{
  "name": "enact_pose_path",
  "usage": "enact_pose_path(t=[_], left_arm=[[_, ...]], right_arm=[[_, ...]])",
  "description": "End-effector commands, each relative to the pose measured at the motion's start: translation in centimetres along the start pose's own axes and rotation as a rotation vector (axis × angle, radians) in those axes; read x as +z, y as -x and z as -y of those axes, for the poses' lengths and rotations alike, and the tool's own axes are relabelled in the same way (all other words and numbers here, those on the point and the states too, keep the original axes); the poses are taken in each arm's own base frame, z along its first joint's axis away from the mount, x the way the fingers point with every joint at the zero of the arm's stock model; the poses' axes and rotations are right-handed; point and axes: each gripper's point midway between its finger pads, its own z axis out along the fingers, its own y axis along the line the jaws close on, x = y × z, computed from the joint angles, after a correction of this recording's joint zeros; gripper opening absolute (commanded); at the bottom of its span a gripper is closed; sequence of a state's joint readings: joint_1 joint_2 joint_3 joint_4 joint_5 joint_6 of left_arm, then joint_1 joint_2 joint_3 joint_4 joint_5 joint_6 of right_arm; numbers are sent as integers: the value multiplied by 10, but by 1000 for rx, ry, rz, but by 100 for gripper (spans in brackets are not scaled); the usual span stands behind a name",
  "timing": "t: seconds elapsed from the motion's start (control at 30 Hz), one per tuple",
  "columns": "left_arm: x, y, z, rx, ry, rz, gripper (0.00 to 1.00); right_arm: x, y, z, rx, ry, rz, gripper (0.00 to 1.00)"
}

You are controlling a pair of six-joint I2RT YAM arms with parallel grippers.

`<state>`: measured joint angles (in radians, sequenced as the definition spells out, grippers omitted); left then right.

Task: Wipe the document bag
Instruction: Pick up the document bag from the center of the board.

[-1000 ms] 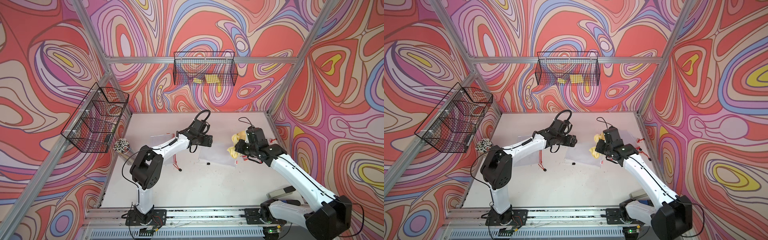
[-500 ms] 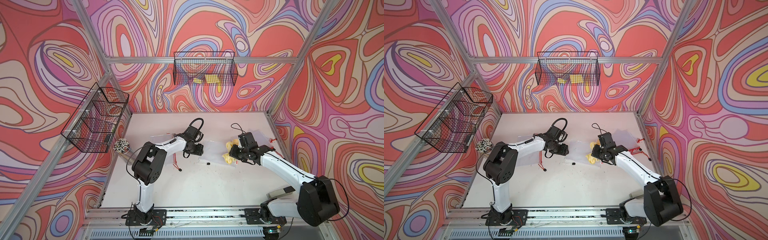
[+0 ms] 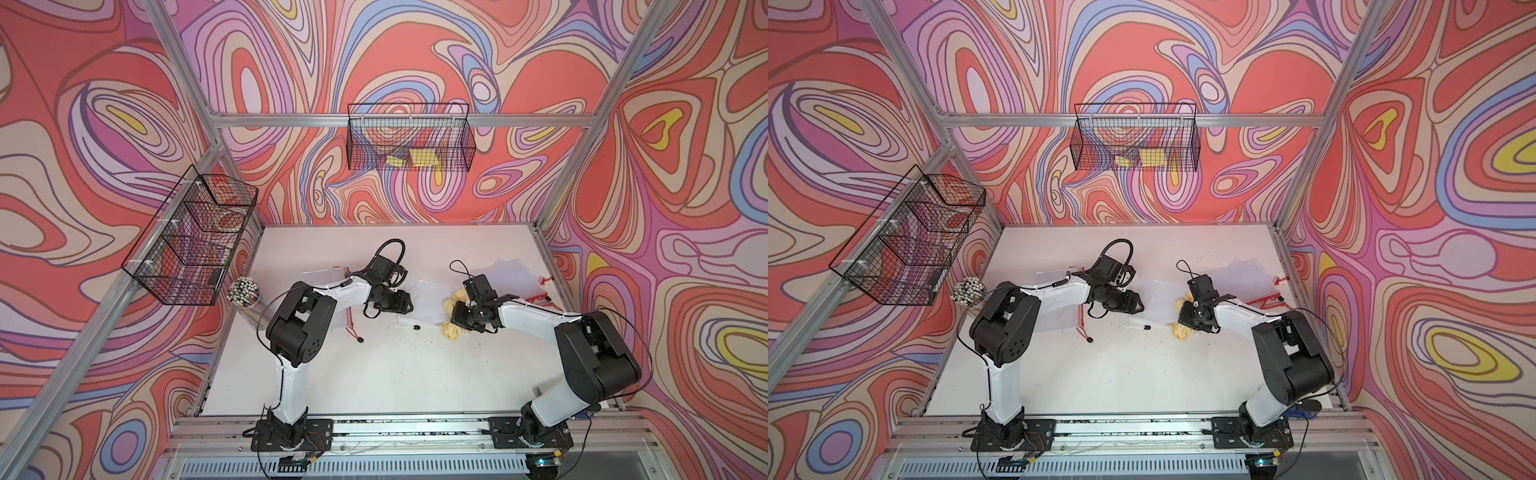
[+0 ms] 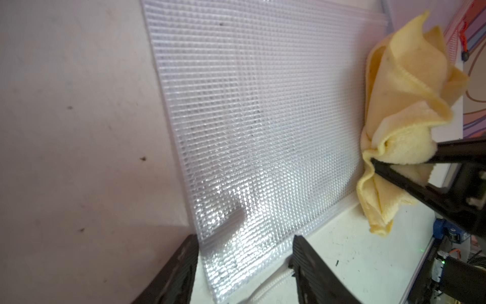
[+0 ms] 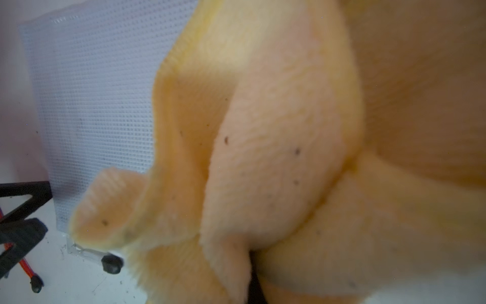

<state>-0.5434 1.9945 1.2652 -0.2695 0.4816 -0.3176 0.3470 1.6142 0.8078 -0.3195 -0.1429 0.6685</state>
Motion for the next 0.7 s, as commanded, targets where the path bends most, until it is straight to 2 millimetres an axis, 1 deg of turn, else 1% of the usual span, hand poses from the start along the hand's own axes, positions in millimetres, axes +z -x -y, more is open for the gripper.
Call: enact_pose_path(t=[0.0,0.1,0.2,0.3,0.47,0.5,0.57,0.67], left_arm=[[16,-65,-18,-77,-2,-187,60],[18,-80,-16,-103,-37,-208,57],[16,-88,-16,-127,-46,-203,52],[13,-82,-9,-128,-83,-158,49],[0,-77,-4,-145,-80,-106,42],[-3,-77,-3,-149,-86,-98,42],[-6,-78,4,-168,-119,-90,49],[-7,-83,9,-210,-172,-73,54]], right_arm=[[17,-14,13,15,-25,-50,0],[21,-16,14,11,-29,-60,0],[26,-19,17,7,-39,-75,0],[31,-21,18,9,-35,-87,0],[34,-22,18,8,-32,-96,0],[34,-23,18,8,-31,-99,0],[35,-23,17,5,-30,-102,0],[37,-24,17,7,-26,-107,0]])
